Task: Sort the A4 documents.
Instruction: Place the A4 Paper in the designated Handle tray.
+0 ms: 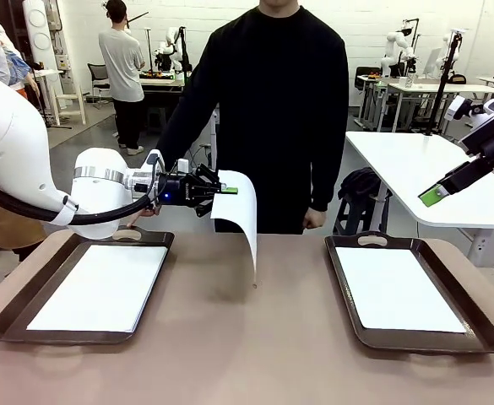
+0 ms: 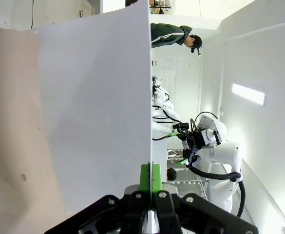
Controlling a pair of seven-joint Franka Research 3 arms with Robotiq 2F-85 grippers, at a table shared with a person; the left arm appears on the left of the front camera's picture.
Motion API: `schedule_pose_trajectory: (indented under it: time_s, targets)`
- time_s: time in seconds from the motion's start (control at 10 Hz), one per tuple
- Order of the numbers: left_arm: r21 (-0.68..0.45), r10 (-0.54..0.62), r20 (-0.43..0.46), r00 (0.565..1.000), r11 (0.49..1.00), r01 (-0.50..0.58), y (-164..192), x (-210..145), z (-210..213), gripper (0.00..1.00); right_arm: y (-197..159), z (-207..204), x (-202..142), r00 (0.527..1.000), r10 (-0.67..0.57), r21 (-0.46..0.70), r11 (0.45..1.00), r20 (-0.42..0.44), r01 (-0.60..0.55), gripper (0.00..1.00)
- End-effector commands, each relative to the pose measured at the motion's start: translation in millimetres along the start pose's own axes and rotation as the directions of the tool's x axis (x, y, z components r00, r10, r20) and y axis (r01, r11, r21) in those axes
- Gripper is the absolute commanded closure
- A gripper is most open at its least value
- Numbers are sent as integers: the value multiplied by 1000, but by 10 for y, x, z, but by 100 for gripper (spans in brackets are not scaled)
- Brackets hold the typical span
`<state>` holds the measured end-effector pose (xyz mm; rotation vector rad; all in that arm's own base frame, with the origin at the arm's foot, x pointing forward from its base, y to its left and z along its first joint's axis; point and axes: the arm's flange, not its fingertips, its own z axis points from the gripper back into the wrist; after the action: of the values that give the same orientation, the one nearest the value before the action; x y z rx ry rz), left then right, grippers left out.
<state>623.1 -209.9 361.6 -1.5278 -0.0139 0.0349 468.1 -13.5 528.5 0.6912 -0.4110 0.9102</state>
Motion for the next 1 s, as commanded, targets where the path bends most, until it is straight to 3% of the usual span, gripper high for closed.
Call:
schedule_pose_trajectory:
  time_s: [0.0,0.4,0.5,0.7,0.9]
  targets:
    - [-16,6,10,1000,1000,-6,0,9,-12,100,-6,-8,6,1000,0,-4,1000,0,0,0]
    - [0,0,0,1000,1000,0,0,0,0,99,-6,-8,6,1000,0,-4,1000,0,0,0]
    - [28,-48,-64,997,998,50,-108,-46,-60,99,-6,-8,6,1000,0,-4,1000,0,0,0]
    - [96,-130,-103,986,985,140,-351,-291,1,99,-6,-8,6,1000,0,-4,1000,0,0,0]
    - [191,-135,-82,987,970,149,-521,-648,264,99,-6,-8,6,1000,0,-4,1000,0,0,0]
